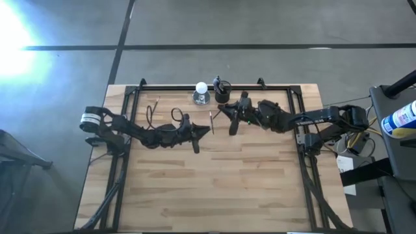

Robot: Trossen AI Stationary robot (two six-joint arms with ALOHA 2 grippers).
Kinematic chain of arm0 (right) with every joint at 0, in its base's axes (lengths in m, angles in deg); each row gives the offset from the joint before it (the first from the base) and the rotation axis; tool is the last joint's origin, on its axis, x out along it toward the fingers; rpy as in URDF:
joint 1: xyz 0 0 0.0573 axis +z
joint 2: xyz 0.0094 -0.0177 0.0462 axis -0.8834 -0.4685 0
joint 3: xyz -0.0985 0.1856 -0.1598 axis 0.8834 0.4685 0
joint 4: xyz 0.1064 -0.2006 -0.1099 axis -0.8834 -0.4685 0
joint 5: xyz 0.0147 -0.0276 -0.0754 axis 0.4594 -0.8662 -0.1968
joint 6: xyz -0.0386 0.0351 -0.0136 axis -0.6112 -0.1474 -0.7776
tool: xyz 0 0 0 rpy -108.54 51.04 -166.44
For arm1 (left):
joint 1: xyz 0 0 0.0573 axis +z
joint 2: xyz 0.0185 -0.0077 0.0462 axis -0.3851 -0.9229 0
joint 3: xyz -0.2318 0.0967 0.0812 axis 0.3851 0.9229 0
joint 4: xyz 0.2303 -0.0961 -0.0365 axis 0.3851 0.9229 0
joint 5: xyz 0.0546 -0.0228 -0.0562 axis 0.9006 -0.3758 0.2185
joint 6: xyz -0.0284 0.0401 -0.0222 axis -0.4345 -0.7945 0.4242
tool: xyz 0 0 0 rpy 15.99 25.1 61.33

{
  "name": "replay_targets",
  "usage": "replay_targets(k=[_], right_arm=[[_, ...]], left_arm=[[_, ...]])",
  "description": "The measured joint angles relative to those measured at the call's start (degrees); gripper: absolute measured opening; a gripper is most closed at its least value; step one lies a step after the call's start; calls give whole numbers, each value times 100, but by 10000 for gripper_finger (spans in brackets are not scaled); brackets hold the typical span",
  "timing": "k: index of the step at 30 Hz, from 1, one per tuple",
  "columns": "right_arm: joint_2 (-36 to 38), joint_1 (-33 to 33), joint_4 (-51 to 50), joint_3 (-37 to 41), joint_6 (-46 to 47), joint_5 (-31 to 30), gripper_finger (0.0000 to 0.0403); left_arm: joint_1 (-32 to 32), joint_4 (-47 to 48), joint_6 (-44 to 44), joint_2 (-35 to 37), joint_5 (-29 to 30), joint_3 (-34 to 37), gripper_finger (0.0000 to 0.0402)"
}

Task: Pick & Place Makeup Supplies
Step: Put the makeup brush into the black makeup holder

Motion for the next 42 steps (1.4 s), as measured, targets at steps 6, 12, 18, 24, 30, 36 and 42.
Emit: replay_targets(k=[6,12,18,24,30,36,42], right_arm=[[-11,0,-46,2,57,170,12],[-17,-635,-407,-18,-5,192,12],[-123,-1475,-1041,-320,-493,251,12],[-320,-2163,-1047,-568,-780,485,12],[-972,-2657,-1054,-922,-964,683,12],[-1737,-2879,-1274,-1561,-1009,993,12],[-2257,-2887,-1816,-1991,-1179,1012,12]], left_arm=[[54,-2,36,0,112,-4,39],[56,80,-156,-2,148,-4,39],[56,72,-131,-2,158,-4,39],[59,96,-126,-2,180,-4,39],[59,101,-124,-2,179,-4,39],[60,98,-124,-2,179,-4,39],[61,101,-124,-2,178,-4,39]])
